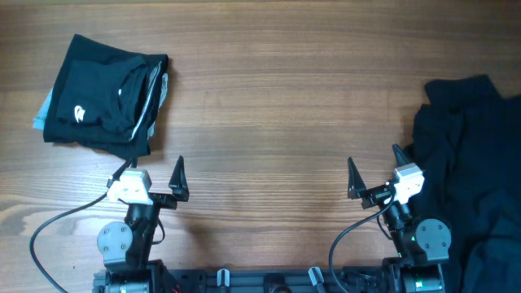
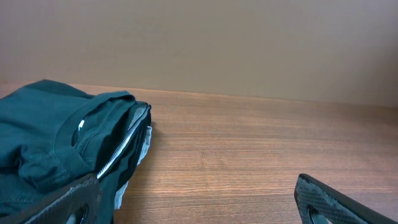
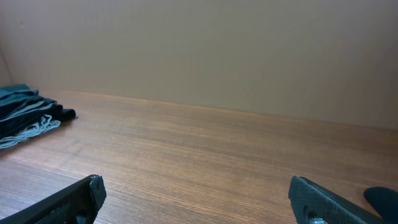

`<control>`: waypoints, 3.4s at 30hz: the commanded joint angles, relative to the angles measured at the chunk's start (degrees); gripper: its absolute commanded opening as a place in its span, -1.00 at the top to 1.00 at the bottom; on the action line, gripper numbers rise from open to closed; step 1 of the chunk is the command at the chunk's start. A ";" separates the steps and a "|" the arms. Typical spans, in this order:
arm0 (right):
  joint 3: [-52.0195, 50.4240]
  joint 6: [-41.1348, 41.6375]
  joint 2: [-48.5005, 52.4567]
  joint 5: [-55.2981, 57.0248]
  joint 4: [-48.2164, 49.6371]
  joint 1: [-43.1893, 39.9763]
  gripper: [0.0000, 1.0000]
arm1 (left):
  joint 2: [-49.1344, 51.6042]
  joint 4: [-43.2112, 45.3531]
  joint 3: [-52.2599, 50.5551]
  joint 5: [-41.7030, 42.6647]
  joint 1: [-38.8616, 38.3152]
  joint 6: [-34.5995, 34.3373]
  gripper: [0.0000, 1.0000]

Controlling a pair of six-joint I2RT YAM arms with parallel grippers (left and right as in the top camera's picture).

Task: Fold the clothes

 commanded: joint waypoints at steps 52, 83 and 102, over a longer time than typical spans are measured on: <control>75.03 16.68 81.29 3.41 -45.57 -8.52 -0.99 | 48.96 -34.80 52.48 14.51 -0.31 -1.05 -1.00; 75.01 22.18 110.99 3.65 -43.85 -22.12 0.31 | 53.09 -35.26 52.48 14.49 -0.31 -1.88 -1.00; 78.55 14.32 89.35 -2.80 -39.78 -22.01 0.91 | 53.75 -35.01 52.48 14.49 -0.31 -1.88 -1.00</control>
